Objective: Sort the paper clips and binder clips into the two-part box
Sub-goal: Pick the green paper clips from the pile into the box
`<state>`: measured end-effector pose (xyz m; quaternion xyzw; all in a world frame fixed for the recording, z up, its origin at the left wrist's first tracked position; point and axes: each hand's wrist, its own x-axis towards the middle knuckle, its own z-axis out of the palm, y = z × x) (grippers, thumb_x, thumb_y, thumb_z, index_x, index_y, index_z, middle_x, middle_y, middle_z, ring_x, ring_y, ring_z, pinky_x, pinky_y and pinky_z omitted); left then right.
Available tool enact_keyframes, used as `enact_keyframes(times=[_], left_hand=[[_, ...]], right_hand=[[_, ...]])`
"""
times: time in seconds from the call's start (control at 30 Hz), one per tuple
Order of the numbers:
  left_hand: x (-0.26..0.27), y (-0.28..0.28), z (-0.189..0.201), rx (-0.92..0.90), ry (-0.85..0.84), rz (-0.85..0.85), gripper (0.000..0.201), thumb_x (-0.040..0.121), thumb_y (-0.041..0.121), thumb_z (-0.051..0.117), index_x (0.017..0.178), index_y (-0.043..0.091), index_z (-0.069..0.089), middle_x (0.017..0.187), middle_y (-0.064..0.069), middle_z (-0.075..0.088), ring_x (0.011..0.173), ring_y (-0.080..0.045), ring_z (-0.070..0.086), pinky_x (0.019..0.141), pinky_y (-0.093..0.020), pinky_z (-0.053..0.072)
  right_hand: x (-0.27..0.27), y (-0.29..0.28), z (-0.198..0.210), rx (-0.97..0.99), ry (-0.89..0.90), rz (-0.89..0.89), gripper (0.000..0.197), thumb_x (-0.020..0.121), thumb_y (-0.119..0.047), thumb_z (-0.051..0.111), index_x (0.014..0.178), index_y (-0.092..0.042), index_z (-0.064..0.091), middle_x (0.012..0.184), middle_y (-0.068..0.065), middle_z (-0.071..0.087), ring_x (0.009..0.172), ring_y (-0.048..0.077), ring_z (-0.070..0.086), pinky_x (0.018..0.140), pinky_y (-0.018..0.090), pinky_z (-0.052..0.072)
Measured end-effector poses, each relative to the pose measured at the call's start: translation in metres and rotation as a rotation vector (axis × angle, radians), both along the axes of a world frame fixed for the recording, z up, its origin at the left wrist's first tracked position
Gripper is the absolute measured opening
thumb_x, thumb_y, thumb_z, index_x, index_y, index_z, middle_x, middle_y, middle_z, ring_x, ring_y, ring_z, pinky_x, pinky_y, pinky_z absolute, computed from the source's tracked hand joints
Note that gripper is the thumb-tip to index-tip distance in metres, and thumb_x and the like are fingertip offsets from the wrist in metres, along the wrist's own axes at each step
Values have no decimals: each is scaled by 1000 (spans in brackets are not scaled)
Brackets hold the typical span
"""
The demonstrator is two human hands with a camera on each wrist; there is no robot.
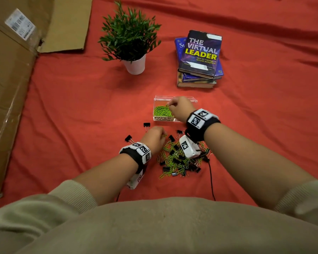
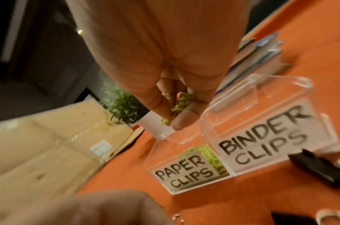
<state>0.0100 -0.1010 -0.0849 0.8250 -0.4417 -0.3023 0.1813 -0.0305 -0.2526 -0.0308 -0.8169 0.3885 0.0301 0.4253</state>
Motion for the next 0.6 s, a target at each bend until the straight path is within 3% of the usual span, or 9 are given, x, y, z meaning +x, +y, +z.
enact_keyframes(times=[0.1, 0.2, 0.3, 0.43, 0.5, 0.6], left_hand=[[11, 0, 8, -43, 31, 80, 19, 88, 6, 53, 105, 6, 63, 110, -13, 59, 99, -26, 58, 87, -30, 44], [25, -6, 19, -89, 13, 139, 19, 87, 6, 53, 103, 6, 64, 108, -14, 59, 98, -28, 58, 87, -33, 45], [39, -18, 33, -135, -43, 131, 19, 88, 7, 53, 104, 5, 63, 108, -14, 57, 98, -28, 56, 87, -33, 44], [56, -41, 42, -160, -83, 95, 20, 89, 6, 51, 106, 7, 61, 110, -11, 54, 99, -24, 55, 89, -31, 44], [61, -52, 43, -124, -121, 23, 21, 89, 5, 50, 106, 6, 61, 113, -11, 55, 103, -26, 55, 92, -34, 43], [60, -60, 41, -68, -154, -59, 24, 88, 4, 49, 109, 6, 60, 117, -13, 56, 109, -29, 54, 94, -35, 43]], right_hand=[[20, 3, -7, -181, 94, 178, 32, 89, 0, 43, 110, -6, 67, 113, 14, 66, 103, 29, 61, 87, 30, 47], [24, 8, -17, -254, 135, 317, 37, 87, 4, 45, 117, -8, 63, 122, 16, 59, 112, 29, 56, 94, 31, 43], [13, 10, -14, -280, 74, 302, 36, 85, 3, 47, 115, -8, 63, 120, 15, 57, 111, 29, 55, 93, 32, 44], [-20, 19, -7, -267, -53, 206, 23, 86, -3, 47, 95, -7, 68, 101, 10, 65, 90, 23, 61, 82, 31, 52], [-39, 26, -11, -198, 49, 307, 23, 88, -7, 49, 94, -10, 71, 98, 8, 69, 86, 20, 64, 83, 34, 55], [-57, 36, -24, -144, 229, 495, 28, 88, -8, 48, 103, -11, 71, 107, 8, 69, 97, 22, 64, 90, 30, 51]])
